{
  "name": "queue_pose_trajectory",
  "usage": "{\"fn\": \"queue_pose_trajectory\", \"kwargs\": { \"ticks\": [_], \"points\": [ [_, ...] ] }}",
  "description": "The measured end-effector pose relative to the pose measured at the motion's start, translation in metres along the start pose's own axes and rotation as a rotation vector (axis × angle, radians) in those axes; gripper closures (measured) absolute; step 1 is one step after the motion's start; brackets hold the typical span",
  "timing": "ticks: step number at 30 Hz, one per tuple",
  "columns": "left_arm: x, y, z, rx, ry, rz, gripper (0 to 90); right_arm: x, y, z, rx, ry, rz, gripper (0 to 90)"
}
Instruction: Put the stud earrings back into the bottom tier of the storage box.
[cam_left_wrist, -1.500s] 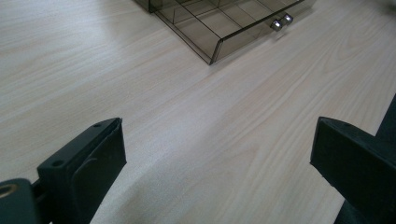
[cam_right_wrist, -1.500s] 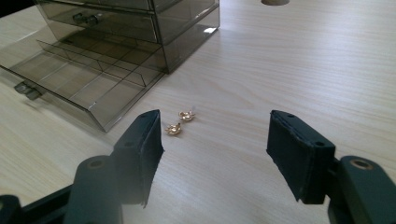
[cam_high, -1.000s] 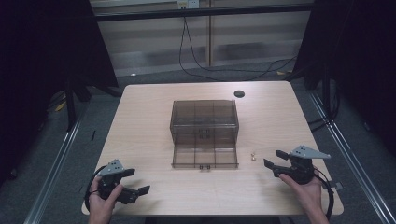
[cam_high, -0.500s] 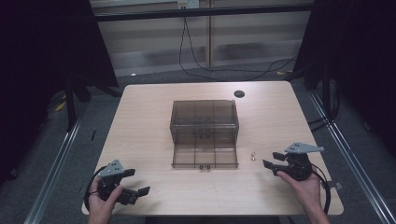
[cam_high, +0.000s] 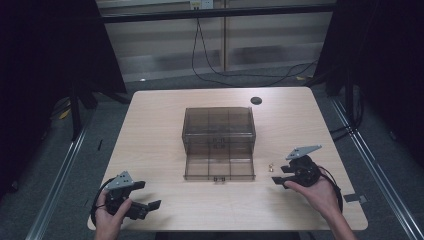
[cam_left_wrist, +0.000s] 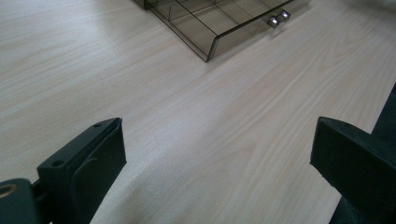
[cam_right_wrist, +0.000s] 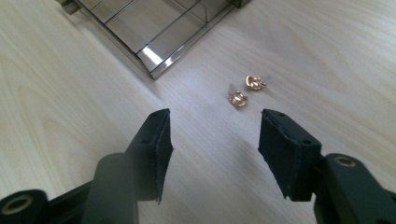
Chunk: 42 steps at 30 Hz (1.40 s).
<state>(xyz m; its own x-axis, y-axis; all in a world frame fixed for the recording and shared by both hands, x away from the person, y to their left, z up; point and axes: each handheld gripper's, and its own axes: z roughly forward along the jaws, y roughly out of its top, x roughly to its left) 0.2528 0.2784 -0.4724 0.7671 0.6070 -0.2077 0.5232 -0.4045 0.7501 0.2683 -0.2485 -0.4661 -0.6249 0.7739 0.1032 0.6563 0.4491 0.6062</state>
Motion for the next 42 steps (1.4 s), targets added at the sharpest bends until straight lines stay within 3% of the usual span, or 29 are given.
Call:
{"fn": "queue_pose_trajectory", "kwargs": {
  "ticks": [7, 10, 18, 22, 27, 30, 34, 42],
  "points": [
    [0.001, 0.000, 0.000, -0.005, -0.004, 0.002, 3.2, -0.001, 0.018, -0.005, 0.042, 0.008, -0.062, 53.1],
    [0.001, 0.000, 0.000, -0.004, -0.001, 0.000, 3.2, -0.001, 0.030, -0.003, 0.122, 0.018, -0.104, 57.5],
    [0.001, 0.000, 0.000, 0.000, -0.001, 0.001, 3.2, -0.003, 0.039, 0.002, 0.212, 0.042, -0.155, 68.8],
    [0.001, 0.000, 0.000, 0.001, 0.000, 0.000, 3.2, -0.002, 0.046, 0.011, 0.310, 0.039, -0.194, 75.4],
    [0.001, 0.000, 0.000, 0.000, 0.002, 0.000, 3.2, -0.006, 0.057, 0.021, 0.391, 0.028, -0.242, 78.7],
    [0.002, 0.000, 0.000, 0.002, 0.004, 0.002, 3.2, -0.007, 0.061, 0.024, 0.411, 0.030, -0.234, 79.8],
    [0.002, 0.000, 0.000, 0.003, 0.005, -0.001, 3.2, -0.011, 0.069, 0.033, 0.464, 0.031, -0.262, 81.5],
    [0.002, 0.000, 0.000, 0.001, 0.008, -0.001, 3.2, -0.009, 0.077, 0.044, 0.515, 0.042, -0.299, 80.7]
  ]
}}
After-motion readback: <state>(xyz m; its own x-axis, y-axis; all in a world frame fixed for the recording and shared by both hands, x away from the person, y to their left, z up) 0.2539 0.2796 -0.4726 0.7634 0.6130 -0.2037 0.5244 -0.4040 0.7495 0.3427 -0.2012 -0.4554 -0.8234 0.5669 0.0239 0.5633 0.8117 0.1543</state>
